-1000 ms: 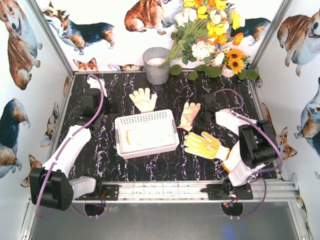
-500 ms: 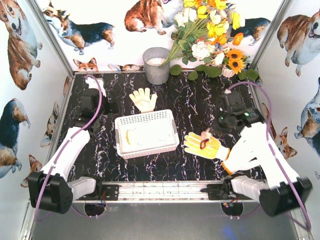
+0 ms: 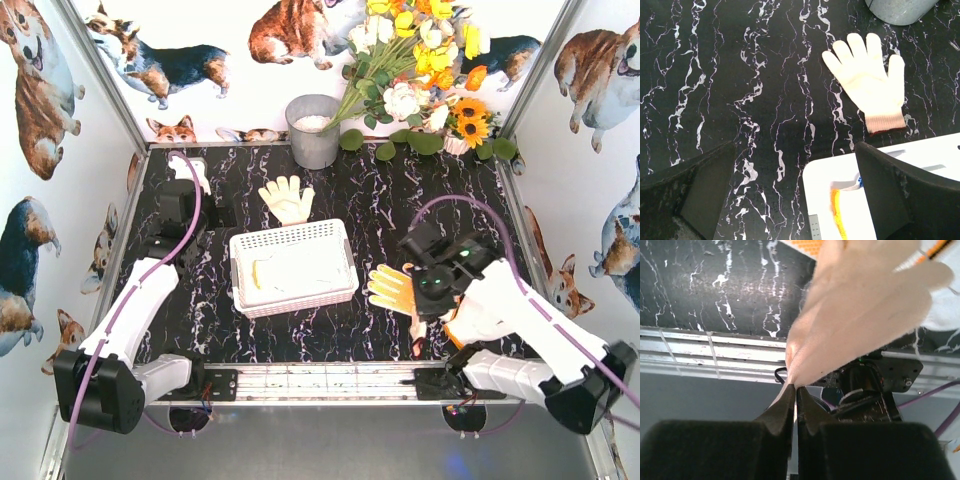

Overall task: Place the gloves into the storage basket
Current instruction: Place the glove at the center of the board.

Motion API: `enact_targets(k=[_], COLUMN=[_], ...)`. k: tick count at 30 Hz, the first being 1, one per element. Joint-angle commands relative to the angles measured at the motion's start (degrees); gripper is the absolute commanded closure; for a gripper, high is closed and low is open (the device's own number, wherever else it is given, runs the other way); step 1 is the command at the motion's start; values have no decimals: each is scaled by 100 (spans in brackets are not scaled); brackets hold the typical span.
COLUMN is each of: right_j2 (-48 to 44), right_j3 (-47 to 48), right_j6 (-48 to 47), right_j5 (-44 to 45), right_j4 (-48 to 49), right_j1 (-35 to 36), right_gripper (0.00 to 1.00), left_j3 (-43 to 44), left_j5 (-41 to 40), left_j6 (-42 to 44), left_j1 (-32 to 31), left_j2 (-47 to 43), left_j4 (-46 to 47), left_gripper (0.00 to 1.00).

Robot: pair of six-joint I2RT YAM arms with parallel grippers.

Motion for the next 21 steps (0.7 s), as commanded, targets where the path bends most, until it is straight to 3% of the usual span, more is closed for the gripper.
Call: enact_targets(k=[1,9,11,15,18,21], right_j2=[239,1339,1574,1862,1689,1233], right_j3=[-93,-508,-610,-382,-177,-175], right_j6=[285,549,643,720,758,1013], right_j5=[225,-112,-284,-327,-78,550], right_j4=[791,2890,3425,3692,3353,2907], right_j1=[834,2339,2586,2936,2960,2905], right_gripper=[100,99,87,53,42,40], left_j3=[-81,-79,-77,-69,-52,-42], left_j5=[-58,-121,-123,-132,-108,-89], left_j6=[-6,22,31,48,49,49], left_j1=[75,75,75,71,75,75], left_j2=[-125,-128,-128,-135,-145,-169], left_j4=[70,59,61,60,61,56], left_gripper=[0,0,0,0,0,0])
